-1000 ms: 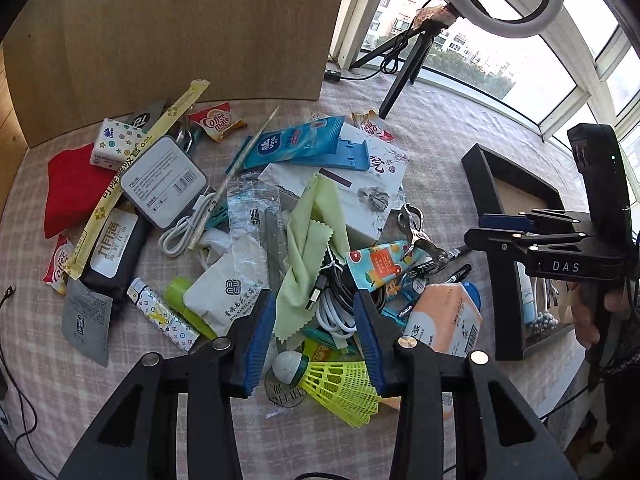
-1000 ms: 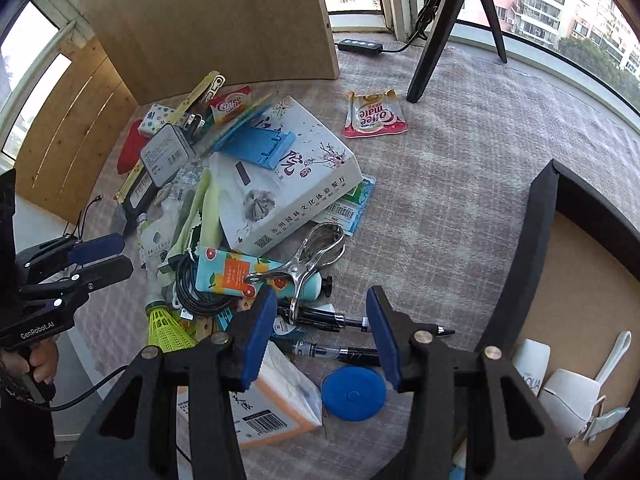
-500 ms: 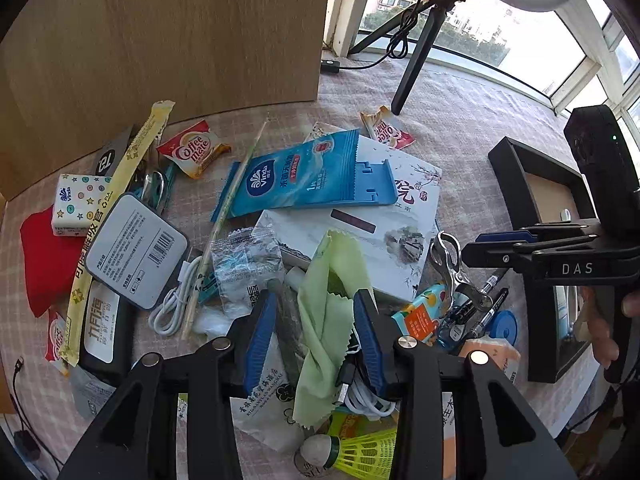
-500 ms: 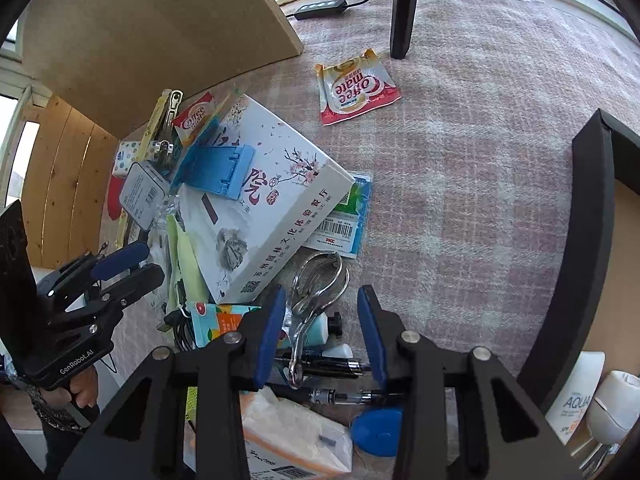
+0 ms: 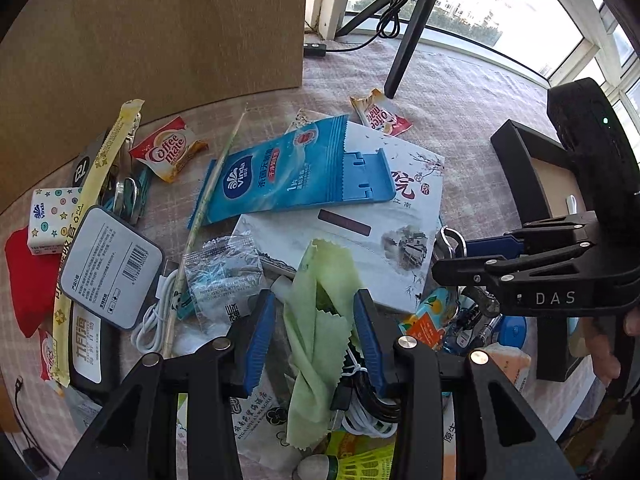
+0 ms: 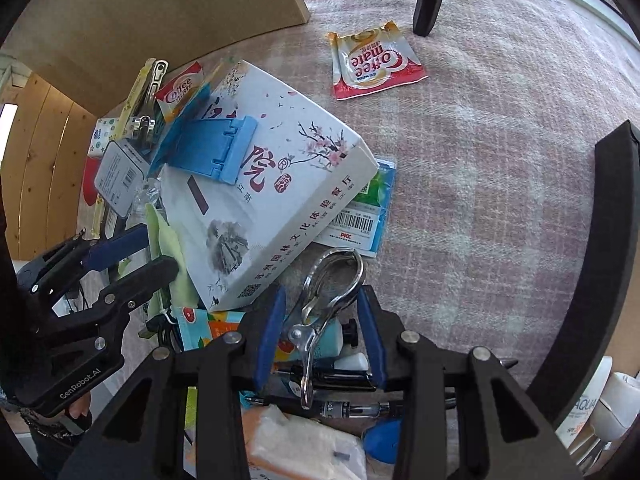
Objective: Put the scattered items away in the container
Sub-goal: 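Grasp the green cloth with the left gripper while the right carries scissors to the tray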
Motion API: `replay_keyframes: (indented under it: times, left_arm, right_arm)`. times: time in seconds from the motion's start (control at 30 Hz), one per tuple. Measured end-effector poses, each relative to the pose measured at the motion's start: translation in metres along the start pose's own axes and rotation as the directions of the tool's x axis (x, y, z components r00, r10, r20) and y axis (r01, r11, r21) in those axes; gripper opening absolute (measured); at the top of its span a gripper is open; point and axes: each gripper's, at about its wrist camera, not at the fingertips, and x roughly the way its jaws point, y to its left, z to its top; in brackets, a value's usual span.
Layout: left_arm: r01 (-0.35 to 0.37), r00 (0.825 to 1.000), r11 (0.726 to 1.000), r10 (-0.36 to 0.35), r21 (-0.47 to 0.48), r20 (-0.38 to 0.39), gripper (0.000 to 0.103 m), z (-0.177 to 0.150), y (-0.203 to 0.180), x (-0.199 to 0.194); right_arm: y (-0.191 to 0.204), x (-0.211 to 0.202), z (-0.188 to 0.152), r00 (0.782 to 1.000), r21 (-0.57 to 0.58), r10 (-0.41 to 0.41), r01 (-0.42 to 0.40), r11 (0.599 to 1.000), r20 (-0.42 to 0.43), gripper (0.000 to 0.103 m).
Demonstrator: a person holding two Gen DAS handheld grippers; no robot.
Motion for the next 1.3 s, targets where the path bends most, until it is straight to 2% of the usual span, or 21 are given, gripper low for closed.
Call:
replay_keyframes:
  times: [0.03,0.1,0.2,0.27,0.6,0.87,1.1,1.3]
  left_arm:
    - [0.003,1.0,1.0,-0.003,-0.003,-0.005,0.037,0.0,0.0,0.002]
    - [0.023,1.0,1.0,-0.023,-0.014,-0.015,0.016,-0.001,0.003,0.004]
    - [0.042,0.999,0.999,-0.042,-0.032,0.006,0.011,-0.004,0.006,0.0]
    - [0.066,0.997,0.997,-0.064,-0.046,0.031,0.001,-0.006,0.008,-0.008]
    - [0.108,0.984,0.99,-0.094,-0.09,0.149,0.001,-0.014,0.015,-0.059]
    - [0.103,0.954,0.994,-0.089,-0.035,0.286,0.001,-0.015,-0.003,-0.122]
    - [0.147,0.928,0.988,-0.154,0.046,0.338,0.001,-0.02,-0.042,-0.15]
    - [0.206,0.916,0.967,-0.244,0.148,0.318,0.001,-0.018,-0.099,-0.152]
  right_arm:
    - [-0.002,-0.001,0.0,1.0,0.009,0.012,-0.012,1.0,0.003,0.022]
    - [-0.006,-0.004,-0.002,0.999,0.028,0.035,-0.035,0.999,0.009,0.022]
    - [-0.011,-0.012,-0.005,0.999,0.031,0.038,-0.04,0.999,0.037,0.021]
    - [-0.014,-0.018,-0.008,0.997,0.038,0.049,-0.051,0.998,0.055,0.021]
    - [-0.017,-0.056,-0.018,0.984,0.03,0.1,-0.105,0.994,0.151,0.02]
    - [-0.012,-0.097,-0.033,0.96,-0.002,0.122,-0.125,0.992,0.252,0.02]
    - [-0.022,-0.139,-0.053,0.936,0.003,0.127,-0.135,0.991,0.329,0.02]
    - [-0.064,-0.176,-0.093,0.911,0.069,0.086,-0.124,0.99,0.404,0.02]
